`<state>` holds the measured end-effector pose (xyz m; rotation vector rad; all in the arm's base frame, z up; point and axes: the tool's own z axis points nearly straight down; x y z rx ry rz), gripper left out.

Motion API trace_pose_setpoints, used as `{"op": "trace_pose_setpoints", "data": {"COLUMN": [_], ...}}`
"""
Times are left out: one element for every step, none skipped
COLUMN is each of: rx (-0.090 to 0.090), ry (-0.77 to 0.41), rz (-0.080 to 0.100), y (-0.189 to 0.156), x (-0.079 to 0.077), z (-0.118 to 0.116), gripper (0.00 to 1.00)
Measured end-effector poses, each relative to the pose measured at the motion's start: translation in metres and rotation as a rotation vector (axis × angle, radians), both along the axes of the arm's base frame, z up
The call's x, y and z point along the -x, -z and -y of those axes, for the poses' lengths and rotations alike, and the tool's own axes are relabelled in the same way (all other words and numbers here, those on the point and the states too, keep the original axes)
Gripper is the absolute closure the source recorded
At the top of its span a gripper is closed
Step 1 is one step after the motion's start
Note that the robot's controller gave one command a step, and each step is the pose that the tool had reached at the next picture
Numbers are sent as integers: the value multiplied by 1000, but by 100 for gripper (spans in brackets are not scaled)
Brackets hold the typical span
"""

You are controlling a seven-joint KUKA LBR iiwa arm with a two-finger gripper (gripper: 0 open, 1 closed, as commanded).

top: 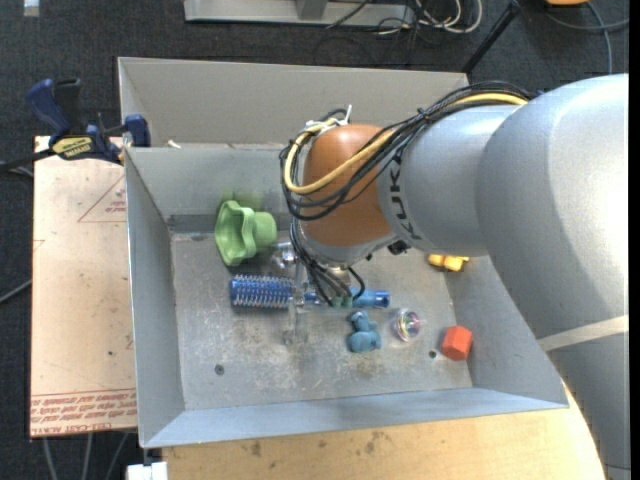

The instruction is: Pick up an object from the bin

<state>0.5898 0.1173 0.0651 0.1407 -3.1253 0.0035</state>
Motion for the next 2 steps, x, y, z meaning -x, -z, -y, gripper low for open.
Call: {"op": "trace_pose_setpoints", "data": {"rx": [-4, -5], "ry": [2, 11], "rz": [13, 17], "y": [-4, -154], "x": [-2, 96], "z": [0, 19], "gripper": [100, 100]}}
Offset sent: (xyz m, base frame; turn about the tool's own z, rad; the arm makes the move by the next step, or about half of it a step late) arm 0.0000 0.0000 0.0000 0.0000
